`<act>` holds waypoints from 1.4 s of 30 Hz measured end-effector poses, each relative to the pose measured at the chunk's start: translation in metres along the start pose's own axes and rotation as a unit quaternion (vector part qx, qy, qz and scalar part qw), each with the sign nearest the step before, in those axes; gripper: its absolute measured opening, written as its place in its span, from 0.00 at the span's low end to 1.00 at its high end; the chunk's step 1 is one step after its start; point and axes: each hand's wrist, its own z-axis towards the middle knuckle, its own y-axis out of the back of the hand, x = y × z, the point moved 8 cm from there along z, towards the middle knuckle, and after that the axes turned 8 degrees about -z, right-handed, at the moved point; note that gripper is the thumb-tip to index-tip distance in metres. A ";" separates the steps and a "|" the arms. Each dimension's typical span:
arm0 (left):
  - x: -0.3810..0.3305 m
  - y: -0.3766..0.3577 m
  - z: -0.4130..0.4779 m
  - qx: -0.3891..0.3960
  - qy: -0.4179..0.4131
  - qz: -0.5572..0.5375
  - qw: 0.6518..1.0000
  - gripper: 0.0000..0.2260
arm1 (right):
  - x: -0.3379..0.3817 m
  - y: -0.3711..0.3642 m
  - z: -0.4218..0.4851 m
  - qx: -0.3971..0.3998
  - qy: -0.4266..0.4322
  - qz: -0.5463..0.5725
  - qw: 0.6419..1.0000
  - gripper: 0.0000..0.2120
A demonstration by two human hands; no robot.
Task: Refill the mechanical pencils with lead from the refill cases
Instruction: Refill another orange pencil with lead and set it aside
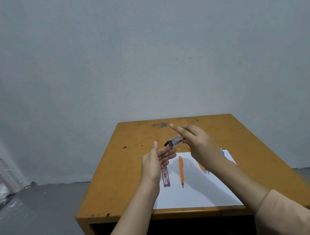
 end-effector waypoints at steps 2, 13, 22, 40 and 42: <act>0.000 0.000 0.000 0.001 0.005 -0.009 1.000 0.22 | 0.001 0.003 0.002 -0.003 0.011 -0.005 1.000 0.40; 0.001 -0.001 0.003 -0.004 0.049 -0.050 0.998 0.25 | 0.006 0.006 0.003 -0.002 0.101 -0.068 0.993 0.27; 0.003 0.000 0.002 -0.007 0.072 -0.070 0.995 0.22 | 0.000 0.002 0.000 0.014 0.073 -0.048 0.996 0.31; -0.008 0.010 -0.001 -0.061 0.048 -0.008 0.997 0.06 | -0.001 0.001 -0.004 0.014 0.034 -0.013 0.999 0.23; -0.010 0.012 -0.002 -0.064 0.042 -0.005 0.997 0.06 | -0.003 0.001 -0.004 0.011 0.031 -0.011 0.999 0.23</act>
